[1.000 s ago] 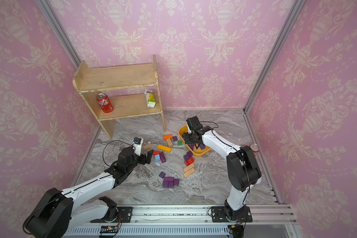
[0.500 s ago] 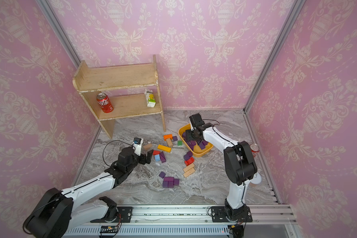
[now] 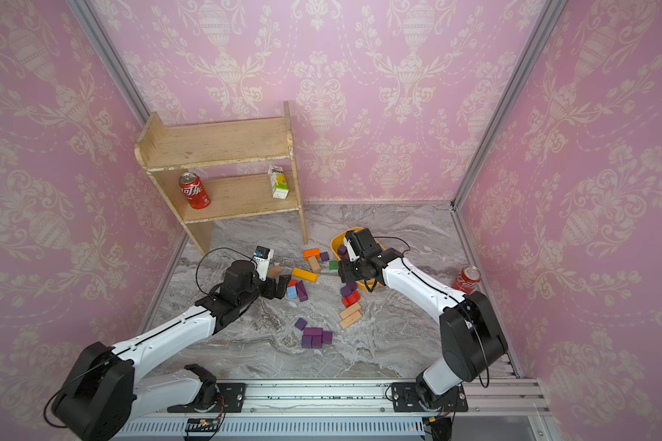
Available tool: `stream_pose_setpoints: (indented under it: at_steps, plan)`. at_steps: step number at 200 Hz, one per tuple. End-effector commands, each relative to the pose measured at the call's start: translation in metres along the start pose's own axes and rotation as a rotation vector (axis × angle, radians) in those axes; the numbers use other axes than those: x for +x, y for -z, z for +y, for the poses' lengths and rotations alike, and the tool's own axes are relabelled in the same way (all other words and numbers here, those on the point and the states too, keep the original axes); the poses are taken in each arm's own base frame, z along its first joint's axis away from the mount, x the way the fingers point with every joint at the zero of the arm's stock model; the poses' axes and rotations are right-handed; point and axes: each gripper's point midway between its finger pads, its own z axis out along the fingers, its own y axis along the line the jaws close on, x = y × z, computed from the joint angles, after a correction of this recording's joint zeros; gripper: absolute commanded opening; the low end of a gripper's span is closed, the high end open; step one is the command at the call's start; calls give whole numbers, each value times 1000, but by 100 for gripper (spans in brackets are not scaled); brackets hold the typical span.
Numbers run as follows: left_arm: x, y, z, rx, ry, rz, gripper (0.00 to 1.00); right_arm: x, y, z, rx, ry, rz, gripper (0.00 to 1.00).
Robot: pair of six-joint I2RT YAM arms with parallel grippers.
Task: Pick purple bricks into the storage bin
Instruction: Pick up the building block from the center of the board.
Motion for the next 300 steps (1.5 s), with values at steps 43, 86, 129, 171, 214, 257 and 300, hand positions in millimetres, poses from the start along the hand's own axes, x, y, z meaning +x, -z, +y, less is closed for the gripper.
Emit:
stream_pose_setpoints:
  at_steps: [43,86,129,171,214,257,300]
  plan:
    - [21,29,-5,22,99,113,99,63,9,30,-136,212,32,62]
    - [22,23,-13,70,105,98,99,93,14,60,-250,325,22,62]
    - [21,19,-9,51,91,98,99,113,18,85,-323,419,17,62]
    - [20,20,-6,35,89,83,99,131,16,103,-380,477,52,58]
    - [19,22,-3,19,86,73,99,146,13,114,-408,519,94,58]
    - [18,23,-1,4,85,67,99,161,13,121,-441,564,133,57]
    - [17,24,0,2,89,62,99,170,8,122,-446,580,164,55]
